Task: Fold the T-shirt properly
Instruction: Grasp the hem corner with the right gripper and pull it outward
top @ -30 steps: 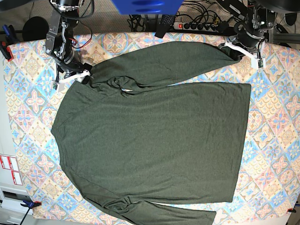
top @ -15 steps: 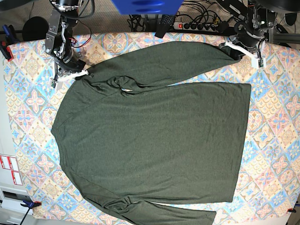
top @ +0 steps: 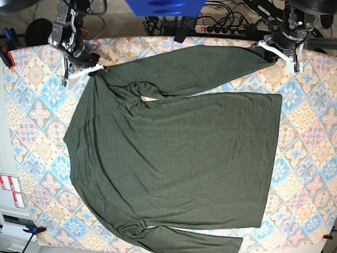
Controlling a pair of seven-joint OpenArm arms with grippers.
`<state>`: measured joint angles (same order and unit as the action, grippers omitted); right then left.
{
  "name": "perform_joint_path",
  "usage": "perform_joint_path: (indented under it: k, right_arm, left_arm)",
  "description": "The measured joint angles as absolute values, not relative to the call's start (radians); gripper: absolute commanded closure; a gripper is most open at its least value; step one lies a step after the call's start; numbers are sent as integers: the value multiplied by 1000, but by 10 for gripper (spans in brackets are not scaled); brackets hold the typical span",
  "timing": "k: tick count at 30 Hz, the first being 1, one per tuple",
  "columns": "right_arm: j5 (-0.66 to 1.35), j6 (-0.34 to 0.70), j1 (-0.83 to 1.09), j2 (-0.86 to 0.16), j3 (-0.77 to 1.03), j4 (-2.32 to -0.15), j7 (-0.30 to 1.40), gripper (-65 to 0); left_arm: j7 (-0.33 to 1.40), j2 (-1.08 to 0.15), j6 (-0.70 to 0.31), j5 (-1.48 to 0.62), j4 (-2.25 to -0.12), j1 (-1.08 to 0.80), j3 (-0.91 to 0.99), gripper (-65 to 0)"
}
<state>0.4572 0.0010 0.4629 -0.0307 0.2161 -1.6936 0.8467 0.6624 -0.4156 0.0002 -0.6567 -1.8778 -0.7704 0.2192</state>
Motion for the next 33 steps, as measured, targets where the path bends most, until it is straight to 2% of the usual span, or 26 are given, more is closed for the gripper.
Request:
perform_joint_path:
  k: [6,12,21,27,29,33]
  right_arm:
    - [468,5,522,-28,314,-1760,846,-3]
    - [461,183,569,-25,441,-1784,859,-3]
    - [453,406,633,-28,548,-1787,862,-3]
    - [453,437,627,-28,547,-1787,858,-9]
    - [453,433,625,-31,523,-1787,857,-33]
    - [454,438,583,-29,475,-1787,861,-122]
  left_arm:
    - [662,-434,-32,-657,-1879,-804,214,0]
    - [654,-497,-104,-663,-1883,-837,191,0]
    - [659,-548,-91,-656,-1915,-918,194,0]
    - [658,-548,-101,-660,-1942,-923,194,0]
    - [658,-548,-94,-659,-1942,-920,194,0]
    - [659,-544,-95,-660,-1942,-915,192,0]
